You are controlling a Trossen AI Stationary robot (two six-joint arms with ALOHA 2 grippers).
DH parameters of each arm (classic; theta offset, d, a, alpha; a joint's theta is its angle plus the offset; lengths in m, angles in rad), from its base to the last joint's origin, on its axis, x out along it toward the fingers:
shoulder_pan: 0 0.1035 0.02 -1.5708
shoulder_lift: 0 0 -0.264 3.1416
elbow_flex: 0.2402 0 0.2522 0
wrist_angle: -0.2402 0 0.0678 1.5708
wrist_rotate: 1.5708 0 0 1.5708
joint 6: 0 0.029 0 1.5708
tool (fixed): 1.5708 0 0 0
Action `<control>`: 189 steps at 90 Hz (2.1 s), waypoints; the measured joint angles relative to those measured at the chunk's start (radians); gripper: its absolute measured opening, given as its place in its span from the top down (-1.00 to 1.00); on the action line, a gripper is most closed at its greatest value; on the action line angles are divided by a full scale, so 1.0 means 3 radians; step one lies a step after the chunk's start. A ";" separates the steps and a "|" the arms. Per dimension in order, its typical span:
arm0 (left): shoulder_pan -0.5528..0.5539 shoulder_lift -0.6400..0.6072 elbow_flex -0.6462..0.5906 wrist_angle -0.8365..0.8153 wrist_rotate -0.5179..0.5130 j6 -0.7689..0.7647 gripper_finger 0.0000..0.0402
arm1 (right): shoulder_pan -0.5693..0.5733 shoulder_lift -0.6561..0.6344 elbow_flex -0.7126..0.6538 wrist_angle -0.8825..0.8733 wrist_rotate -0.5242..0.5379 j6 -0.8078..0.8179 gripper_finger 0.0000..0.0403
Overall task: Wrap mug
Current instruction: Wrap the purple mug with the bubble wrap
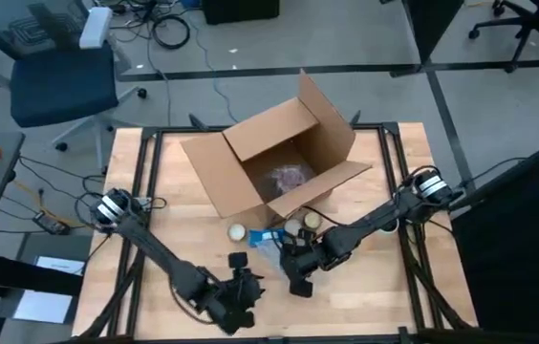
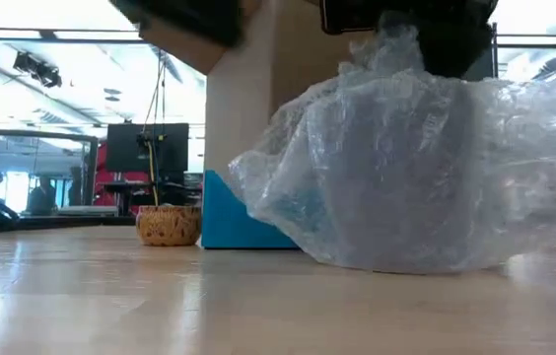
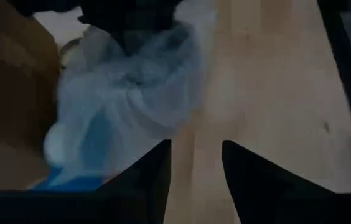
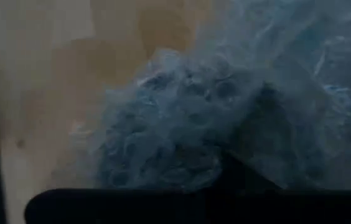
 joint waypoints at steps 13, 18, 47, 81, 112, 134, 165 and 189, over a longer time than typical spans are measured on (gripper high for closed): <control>0.0315 0.0030 -0.0410 0.1165 0.0228 0.0329 0.36 | -0.0003 0.0000 0.0004 -0.0150 -0.0078 0.0423 1.00; 0.0421 0.0030 -0.0489 0.1419 0.0269 0.0488 0.36 | -0.0005 -0.0002 0.0005 -0.0204 -0.0093 0.0647 1.00; 0.0674 -0.0063 -0.0534 0.1462 0.0335 0.0981 0.36 | 0.0105 0.0000 0.0484 -0.0950 -0.0215 0.0911 1.00; 0.0338 -0.0733 -0.0475 0.0411 0.0350 0.0703 0.36 | 0.0143 -0.0010 0.0946 -0.1479 0.0462 0.0623 1.00; -0.0098 -0.0695 -0.0474 0.0406 -0.0140 0.0335 0.36 | 0.0063 -0.0011 0.0150 -0.0752 0.0066 0.0793 1.00; -0.0048 -0.0257 -0.0475 0.0847 -0.0097 0.0356 0.36 | 0.0059 -0.0017 -0.0007 -0.0337 -0.0159 0.0733 1.00; 0.0059 -0.0101 -0.0475 0.1030 0.0070 0.0343 0.36 | 0.0167 -0.0174 0.0777 -0.1103 0.0096 0.0471 1.00; 0.0060 -0.0101 -0.0475 0.1029 0.0071 0.0342 0.36 | 0.0222 0.0065 0.0759 -0.0953 0.0157 0.0435 1.00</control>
